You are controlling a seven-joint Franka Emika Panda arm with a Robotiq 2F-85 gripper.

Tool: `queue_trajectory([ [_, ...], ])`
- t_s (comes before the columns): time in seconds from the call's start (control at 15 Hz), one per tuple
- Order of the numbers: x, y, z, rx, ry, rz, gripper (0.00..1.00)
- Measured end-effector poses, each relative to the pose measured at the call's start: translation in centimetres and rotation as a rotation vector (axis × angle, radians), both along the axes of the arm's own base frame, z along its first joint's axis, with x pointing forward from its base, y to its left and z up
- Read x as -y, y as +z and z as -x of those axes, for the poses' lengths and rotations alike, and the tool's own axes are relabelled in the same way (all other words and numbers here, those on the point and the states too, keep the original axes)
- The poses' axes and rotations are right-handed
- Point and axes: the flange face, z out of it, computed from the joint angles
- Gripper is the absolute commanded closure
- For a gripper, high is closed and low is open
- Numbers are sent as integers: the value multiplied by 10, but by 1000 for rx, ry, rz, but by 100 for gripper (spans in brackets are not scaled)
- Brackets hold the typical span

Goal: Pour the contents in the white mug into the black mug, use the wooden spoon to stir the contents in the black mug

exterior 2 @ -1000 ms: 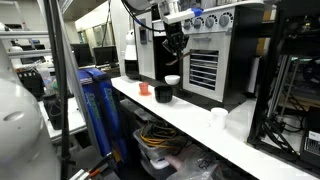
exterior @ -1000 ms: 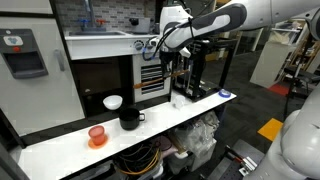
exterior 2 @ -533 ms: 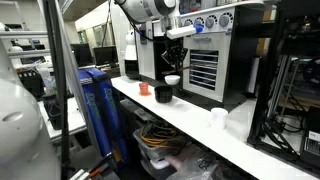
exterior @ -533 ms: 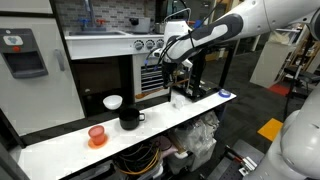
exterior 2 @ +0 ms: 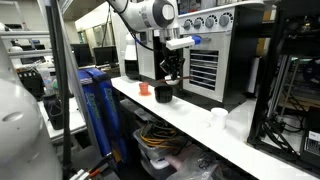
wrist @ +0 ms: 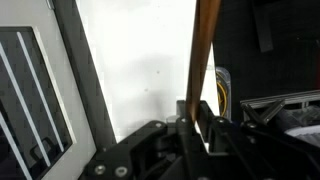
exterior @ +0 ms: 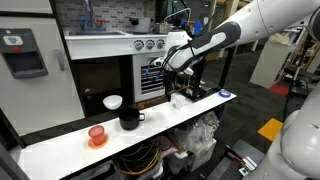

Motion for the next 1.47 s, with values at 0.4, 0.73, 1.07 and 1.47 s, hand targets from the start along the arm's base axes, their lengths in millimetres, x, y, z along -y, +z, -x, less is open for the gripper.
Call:
queue_trajectory([
  [0.4, 0, -10, 4, -4, 0, -2, 96],
  [0.73, 0, -11, 4, -6, 0, -1, 96],
  [1.07, 0, -11, 4, -6, 0, -1, 96],
  [1.47, 0, -11, 4, -6, 0, -1, 86],
])
